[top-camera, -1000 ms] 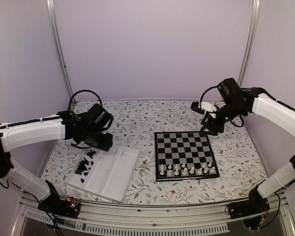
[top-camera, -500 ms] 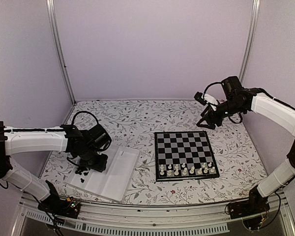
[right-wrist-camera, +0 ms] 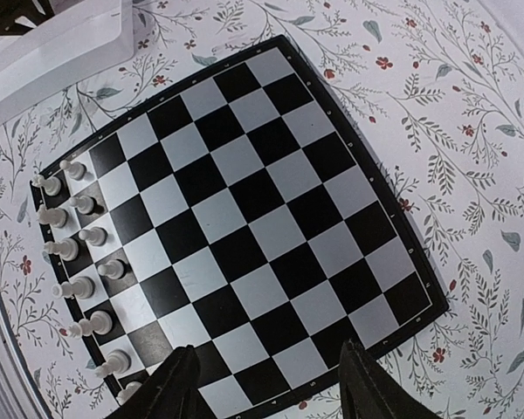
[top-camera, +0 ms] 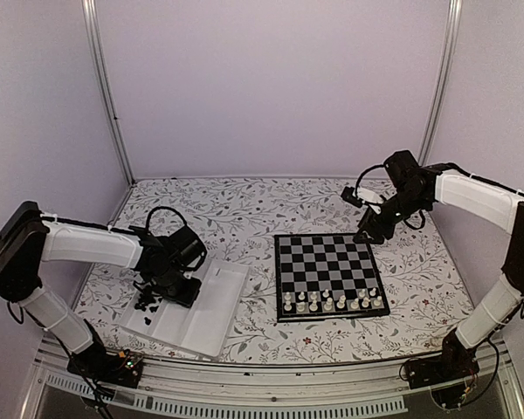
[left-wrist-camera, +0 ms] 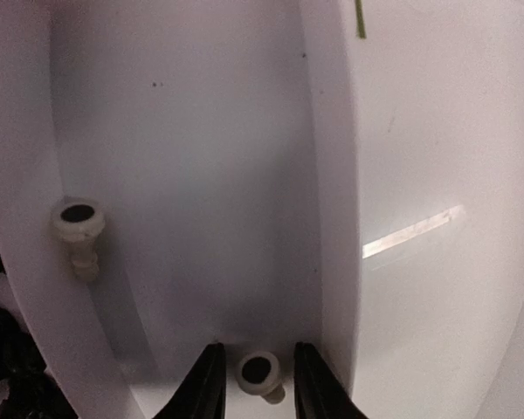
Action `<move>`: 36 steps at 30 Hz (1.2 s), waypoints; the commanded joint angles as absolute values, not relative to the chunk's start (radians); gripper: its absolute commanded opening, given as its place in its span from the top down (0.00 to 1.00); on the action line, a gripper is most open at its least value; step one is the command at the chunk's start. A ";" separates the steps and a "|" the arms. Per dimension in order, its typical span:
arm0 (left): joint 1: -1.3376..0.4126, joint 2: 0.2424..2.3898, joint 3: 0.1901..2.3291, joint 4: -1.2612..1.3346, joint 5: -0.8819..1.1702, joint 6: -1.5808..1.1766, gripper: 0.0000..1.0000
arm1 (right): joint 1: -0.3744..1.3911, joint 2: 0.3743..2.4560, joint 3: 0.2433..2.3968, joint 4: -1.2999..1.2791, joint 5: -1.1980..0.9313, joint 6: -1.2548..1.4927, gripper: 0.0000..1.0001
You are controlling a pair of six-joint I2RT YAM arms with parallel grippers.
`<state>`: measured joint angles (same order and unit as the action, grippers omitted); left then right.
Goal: Set up the chess pieces on the board
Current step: Pick up the chess piece from the storage box.
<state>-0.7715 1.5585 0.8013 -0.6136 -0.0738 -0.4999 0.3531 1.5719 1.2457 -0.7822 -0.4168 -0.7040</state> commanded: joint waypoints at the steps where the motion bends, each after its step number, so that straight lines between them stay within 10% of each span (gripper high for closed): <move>1: -0.720 1.585 0.792 -0.524 -0.039 -0.454 0.72 | 0.356 1.617 1.269 -0.821 -0.398 -0.706 0.44; 36: -0.672 1.519 0.743 -0.700 0.021 -0.572 0.82 | 0.404 1.669 1.311 -0.857 -0.445 -0.724 0.49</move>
<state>-0.6838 1.5208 0.7692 -0.6308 0.0177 -0.5503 0.3889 1.6955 1.3022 -0.8536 -0.4126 -0.7189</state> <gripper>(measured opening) 0.200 0.513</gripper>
